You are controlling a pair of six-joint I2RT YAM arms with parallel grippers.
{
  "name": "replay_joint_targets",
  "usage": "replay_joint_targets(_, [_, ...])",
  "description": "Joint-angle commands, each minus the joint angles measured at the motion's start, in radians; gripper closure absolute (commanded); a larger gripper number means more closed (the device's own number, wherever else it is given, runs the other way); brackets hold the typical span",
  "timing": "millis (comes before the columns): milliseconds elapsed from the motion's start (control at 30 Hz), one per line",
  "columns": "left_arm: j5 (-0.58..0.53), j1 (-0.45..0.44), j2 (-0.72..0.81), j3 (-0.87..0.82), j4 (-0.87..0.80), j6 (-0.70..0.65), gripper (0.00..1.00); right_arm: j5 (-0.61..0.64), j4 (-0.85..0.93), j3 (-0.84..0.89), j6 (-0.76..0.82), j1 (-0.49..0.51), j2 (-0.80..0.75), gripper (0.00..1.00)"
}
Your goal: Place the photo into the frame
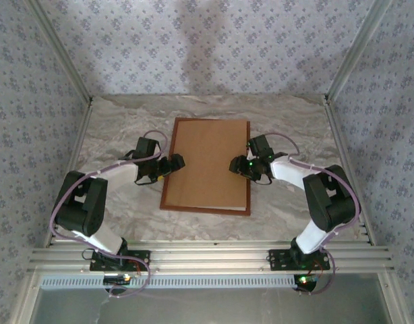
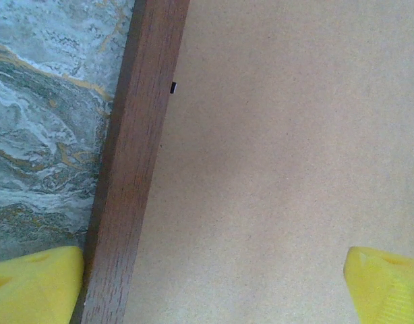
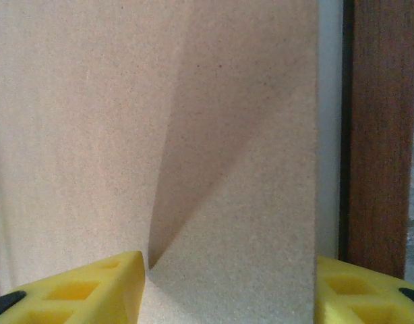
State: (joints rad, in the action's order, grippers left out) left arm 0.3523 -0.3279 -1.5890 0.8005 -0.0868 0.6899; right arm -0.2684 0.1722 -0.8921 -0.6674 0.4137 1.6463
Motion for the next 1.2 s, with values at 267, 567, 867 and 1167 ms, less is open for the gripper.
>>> replay_joint_targets(267, [0.042, -0.011, -0.024, 0.033, -0.014, -0.009, 0.01, 0.153, 0.174, -0.123, 0.107, 0.048, 0.038, 0.32])
replay_joint_targets(567, [0.041, -0.011, -0.025, 0.037, -0.018, -0.009, 0.01, 0.187, 0.212, -0.166, 0.129, 0.07, 0.073, 0.18])
replay_joint_targets(867, [0.029, -0.011, -0.021, 0.04, -0.029, -0.012, 0.01, 0.216, 0.252, -0.187, 0.141, 0.075, 0.059, 0.07])
replay_joint_targets(1167, [-0.004, -0.009, -0.005, 0.052, -0.062, -0.031, 0.02, 0.232, 0.313, -0.205, 0.134, 0.05, 0.004, 0.06])
